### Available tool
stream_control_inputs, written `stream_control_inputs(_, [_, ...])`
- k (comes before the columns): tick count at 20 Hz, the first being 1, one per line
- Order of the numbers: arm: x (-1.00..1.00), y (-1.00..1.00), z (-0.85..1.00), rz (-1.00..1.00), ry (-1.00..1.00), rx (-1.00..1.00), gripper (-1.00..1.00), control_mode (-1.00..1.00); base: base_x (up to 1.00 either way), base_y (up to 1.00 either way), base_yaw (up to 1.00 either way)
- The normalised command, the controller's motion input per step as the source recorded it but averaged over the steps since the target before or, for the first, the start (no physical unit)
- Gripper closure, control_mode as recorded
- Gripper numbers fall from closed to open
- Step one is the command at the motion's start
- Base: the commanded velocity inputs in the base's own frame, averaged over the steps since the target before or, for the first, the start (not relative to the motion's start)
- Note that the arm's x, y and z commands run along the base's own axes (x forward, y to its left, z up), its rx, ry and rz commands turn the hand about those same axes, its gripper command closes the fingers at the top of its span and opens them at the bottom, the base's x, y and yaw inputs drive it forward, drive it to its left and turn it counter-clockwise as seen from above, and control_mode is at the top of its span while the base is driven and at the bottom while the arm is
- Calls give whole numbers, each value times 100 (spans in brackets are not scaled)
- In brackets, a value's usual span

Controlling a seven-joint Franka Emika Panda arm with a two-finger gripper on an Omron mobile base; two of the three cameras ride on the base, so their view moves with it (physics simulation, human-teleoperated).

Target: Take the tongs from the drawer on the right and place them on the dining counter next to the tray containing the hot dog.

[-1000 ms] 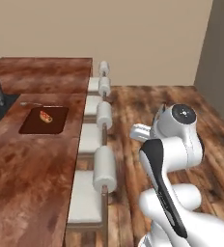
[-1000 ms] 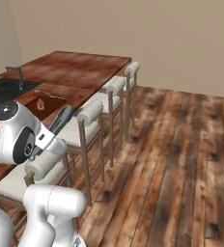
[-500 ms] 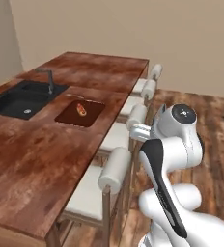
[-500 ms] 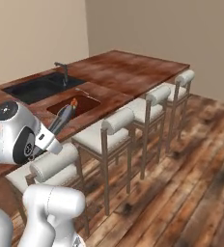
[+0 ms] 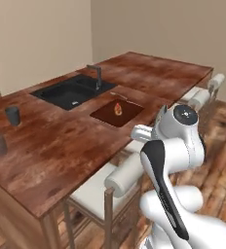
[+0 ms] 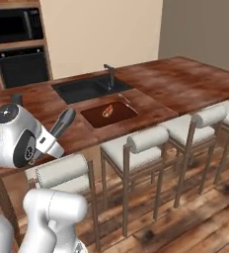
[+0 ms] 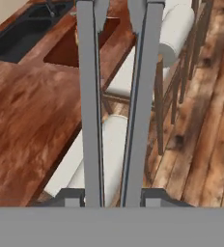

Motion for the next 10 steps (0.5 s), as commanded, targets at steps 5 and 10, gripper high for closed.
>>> stream_control_inputs(5, [0, 0, 0, 0, 0, 0, 100, 100, 88, -44, 55])
stream_control_inputs(10, [0, 0, 0, 0, 0, 0, 100, 100, 46, -74, 48])
